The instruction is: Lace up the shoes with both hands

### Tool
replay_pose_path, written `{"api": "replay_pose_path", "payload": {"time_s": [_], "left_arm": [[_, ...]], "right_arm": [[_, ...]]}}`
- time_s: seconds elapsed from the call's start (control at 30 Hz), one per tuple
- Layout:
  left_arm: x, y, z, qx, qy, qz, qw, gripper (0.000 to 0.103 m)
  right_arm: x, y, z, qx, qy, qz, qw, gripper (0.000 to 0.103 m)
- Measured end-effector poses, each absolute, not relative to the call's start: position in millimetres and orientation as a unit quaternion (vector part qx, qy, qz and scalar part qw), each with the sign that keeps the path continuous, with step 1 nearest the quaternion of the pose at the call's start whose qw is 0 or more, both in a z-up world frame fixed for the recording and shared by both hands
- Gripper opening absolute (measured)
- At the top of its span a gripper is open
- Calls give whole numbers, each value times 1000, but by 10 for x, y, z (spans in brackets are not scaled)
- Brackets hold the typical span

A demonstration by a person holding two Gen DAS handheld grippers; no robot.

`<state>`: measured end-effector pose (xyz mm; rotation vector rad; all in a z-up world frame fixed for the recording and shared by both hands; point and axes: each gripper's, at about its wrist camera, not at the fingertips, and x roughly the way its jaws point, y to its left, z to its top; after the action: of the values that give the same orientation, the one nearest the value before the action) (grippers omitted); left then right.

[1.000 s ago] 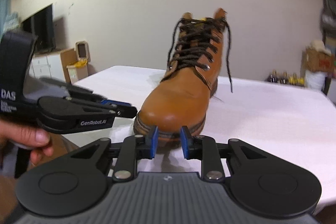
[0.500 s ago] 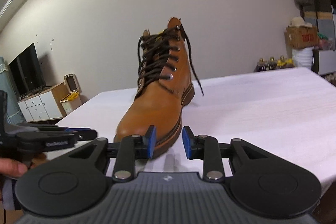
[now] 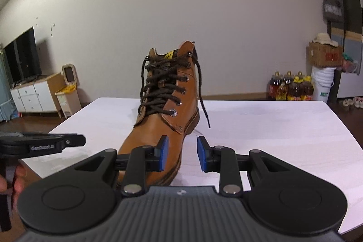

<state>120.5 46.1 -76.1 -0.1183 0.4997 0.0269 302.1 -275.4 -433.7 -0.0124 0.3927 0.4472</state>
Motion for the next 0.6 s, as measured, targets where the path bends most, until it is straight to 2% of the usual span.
{"api": "replay_pose_path", "payload": {"time_s": [0.13, 0.23, 0.5, 0.6], "left_arm": [[829, 220, -714, -26, 222, 0, 975, 13], [480, 110, -528, -40, 194, -11, 980, 13], [-246, -182, -111, 16, 156, 69, 985, 13], [-419, -166, -67, -17, 154, 37, 987, 13]], "right_arm": [[2622, -2892, -4428, 3, 171, 216, 961, 30], [2209, -3019, -4351, 22, 165, 223, 960, 31], [1297, -3256, -4137, 23, 108, 222, 969, 32], [1170, -3265, -4120, 23, 105, 223, 969, 32]]}}
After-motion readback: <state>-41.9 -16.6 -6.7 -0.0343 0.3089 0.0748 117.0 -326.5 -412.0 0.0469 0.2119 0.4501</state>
